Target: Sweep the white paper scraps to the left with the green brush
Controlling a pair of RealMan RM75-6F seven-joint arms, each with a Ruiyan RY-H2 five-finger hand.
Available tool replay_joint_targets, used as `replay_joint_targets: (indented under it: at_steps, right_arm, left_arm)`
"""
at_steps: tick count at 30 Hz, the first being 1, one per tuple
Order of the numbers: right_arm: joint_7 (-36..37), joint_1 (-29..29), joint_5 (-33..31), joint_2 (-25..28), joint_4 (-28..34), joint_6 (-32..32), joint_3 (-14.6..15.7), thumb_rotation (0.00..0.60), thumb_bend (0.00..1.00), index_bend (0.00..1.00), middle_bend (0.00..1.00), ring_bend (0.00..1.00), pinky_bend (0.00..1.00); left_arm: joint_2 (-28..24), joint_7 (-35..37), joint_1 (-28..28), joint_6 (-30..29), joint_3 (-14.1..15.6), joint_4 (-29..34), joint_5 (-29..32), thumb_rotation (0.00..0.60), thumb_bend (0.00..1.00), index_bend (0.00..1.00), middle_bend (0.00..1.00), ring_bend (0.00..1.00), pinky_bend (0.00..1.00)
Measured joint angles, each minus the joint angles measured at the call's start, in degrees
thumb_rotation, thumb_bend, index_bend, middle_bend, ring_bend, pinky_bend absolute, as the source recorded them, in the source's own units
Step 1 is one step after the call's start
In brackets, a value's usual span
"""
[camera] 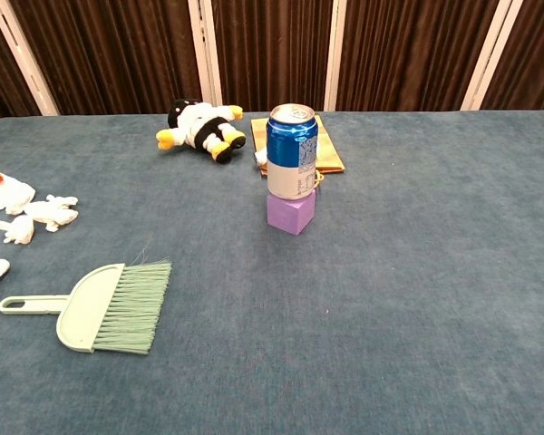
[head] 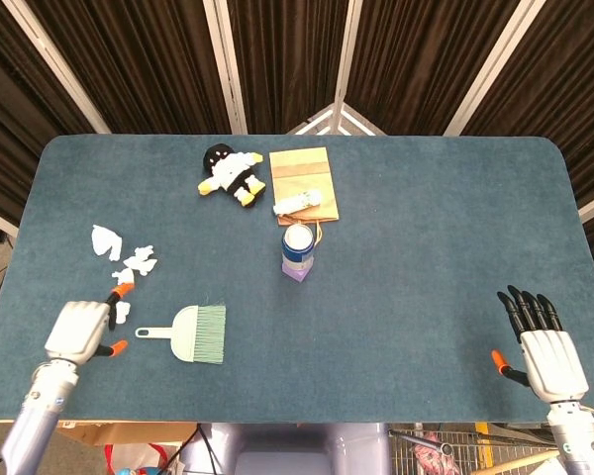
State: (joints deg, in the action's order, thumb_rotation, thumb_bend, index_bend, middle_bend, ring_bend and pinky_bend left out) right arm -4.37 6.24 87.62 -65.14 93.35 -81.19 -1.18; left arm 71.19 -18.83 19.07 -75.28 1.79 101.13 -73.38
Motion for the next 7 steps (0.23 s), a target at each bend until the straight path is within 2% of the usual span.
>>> replay_joint_targets:
  at_steps: [3,5,7]
  right_arm:
    - [-0.4,0.0,0.2,-0.1,-0.1,-0.3,0.0,0.6,0.32,0.0,0.0,0.0,0.01]
    - [-0.6,0.0,0.4,-0.2,-0.1,-0.4,0.0,0.6,0.32,0.0,0.0,0.0,0.01]
    - [-1.0,-0.1,0.6,-0.4,-0.2,-0.6,0.0,0.6,0.32,0.0,0.0,0.0,0.01]
  left_arm:
    - [-1.3,4.4,-2.5,-4.5,0.9,-1.2,-4.4,0.6,0.08,0.0,0.0,0.0,0.16]
    - [-2.3,7.6,-4.5,-7.7,1.8,-2.7,-7.4,0.6,0.07,0.0,0.0,0.0,0.07]
    - [-2.9,9.8,-6.5,-10.5,2.5,-4.7,-10.1,0.6,0.07,0.0,0.0,0.0,0.04]
